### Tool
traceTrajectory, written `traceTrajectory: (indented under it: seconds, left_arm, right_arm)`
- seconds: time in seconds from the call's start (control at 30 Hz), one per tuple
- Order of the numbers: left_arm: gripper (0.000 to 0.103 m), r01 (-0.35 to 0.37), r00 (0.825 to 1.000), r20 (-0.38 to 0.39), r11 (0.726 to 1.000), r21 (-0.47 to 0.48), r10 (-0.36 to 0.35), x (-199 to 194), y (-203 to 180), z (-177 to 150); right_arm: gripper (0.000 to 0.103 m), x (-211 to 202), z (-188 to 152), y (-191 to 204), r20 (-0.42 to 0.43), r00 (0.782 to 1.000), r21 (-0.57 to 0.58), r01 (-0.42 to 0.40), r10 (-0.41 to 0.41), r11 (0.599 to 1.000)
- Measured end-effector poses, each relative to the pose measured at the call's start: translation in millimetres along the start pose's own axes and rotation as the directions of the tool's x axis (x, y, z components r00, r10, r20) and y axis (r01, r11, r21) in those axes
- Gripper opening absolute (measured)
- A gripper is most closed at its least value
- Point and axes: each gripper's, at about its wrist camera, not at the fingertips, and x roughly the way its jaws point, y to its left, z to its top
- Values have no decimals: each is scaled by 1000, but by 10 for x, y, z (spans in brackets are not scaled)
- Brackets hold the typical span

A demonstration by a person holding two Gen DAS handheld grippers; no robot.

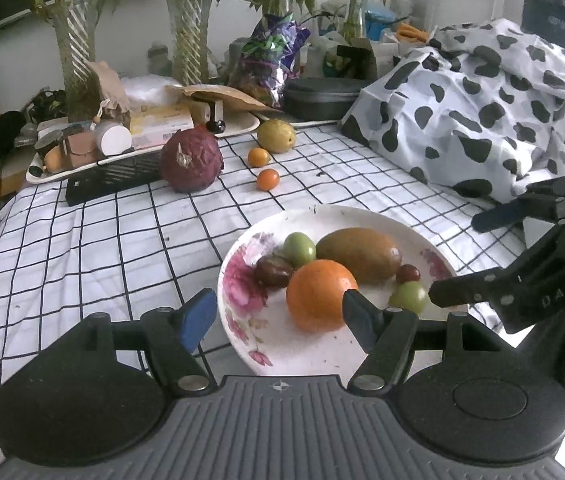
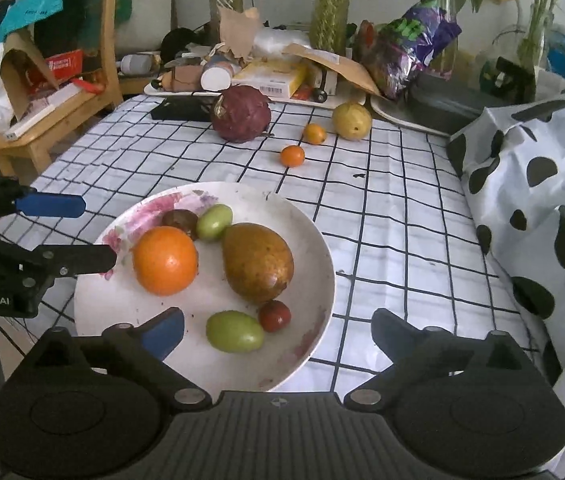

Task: Organize fruits
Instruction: 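Withdraw both grippers from the plate toward the dark red fruit and small orange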

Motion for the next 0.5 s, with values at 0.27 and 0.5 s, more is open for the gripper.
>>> traceTrajectory:
  seconds: [0.27,0.5]
  left_arm:
    - [68,-20,999,-36,1000,14,21,70,-7,-7]
    - [68,-26,999,-37,1000,9,26,81,7,-1]
  right_arm:
    - [103,43,-26,45,-20,999,-25,49,-49,998]
    - [103,58,-14,24,-17,998,-11,68,-68,998]
